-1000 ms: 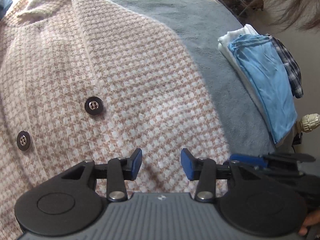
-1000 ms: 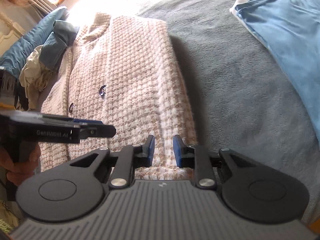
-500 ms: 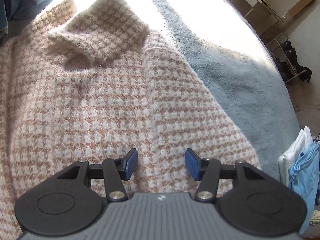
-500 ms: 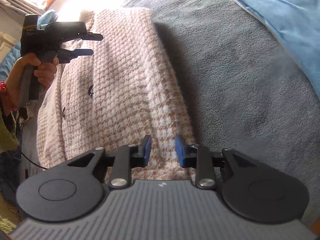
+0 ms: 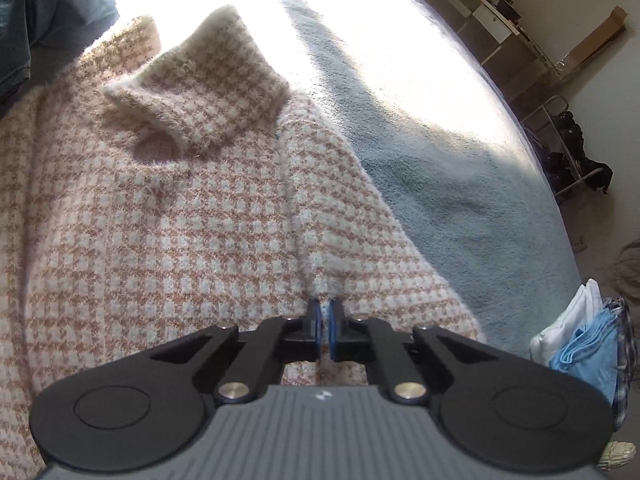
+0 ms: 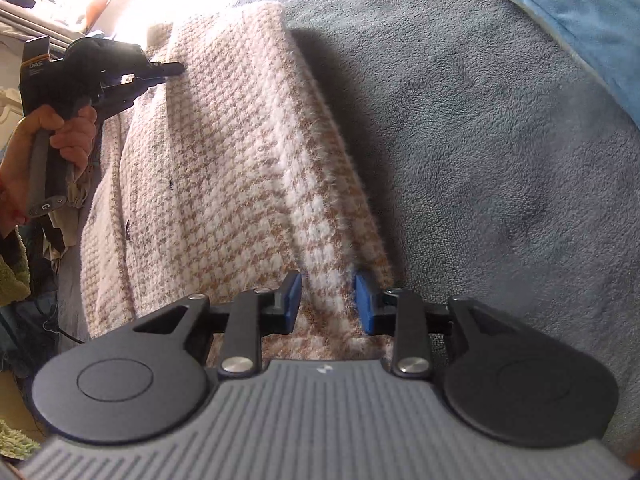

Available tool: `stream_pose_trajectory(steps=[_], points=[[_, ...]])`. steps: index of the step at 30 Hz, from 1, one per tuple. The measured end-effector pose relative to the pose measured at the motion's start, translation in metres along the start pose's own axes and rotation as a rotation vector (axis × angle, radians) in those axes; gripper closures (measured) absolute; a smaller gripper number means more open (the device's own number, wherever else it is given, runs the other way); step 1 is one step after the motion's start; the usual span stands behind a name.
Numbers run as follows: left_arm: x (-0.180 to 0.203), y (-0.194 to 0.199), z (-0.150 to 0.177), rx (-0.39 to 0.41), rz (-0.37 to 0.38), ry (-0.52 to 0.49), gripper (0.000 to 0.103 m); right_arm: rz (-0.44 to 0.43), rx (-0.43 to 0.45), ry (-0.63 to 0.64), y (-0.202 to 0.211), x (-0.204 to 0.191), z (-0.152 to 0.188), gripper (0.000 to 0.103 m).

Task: Fold clothes
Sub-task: 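Pinch the coat edge below the collar with the left gripper, then release, then move both open grippers away from the folded coat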

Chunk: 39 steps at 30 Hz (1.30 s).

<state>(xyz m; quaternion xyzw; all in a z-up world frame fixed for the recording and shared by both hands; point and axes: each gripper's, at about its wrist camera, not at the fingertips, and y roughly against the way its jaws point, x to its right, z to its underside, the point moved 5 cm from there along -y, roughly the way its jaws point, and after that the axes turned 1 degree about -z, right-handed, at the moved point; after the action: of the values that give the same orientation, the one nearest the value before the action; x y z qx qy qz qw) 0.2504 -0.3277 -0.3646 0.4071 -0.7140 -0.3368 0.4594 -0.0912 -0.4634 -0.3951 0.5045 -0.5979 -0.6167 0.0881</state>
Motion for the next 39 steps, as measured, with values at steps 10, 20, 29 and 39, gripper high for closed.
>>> stream_pose_trajectory(steps=[10, 20, 29, 39], points=[[-0.004, -0.022, 0.006, -0.044, -0.16, -0.201, 0.098, -0.029, -0.024, -0.027, -0.008, 0.007, 0.002, 0.075], [0.01, -0.014, 0.007, -0.024, -0.261, -0.306, 0.077, -0.032, -0.041, -0.019, 0.002, 0.006, 0.003, 0.069], [0.063, -0.002, 0.004, 0.065, -0.117, -0.403, 0.064, -0.008, -0.023, -0.051, 0.013, 0.011, 0.018, 0.062], [0.082, -0.055, 0.04, 0.054, -0.131, -0.521, 0.06, 0.009, -0.044, -0.052, 0.001, 0.011, 0.039, 0.068]])
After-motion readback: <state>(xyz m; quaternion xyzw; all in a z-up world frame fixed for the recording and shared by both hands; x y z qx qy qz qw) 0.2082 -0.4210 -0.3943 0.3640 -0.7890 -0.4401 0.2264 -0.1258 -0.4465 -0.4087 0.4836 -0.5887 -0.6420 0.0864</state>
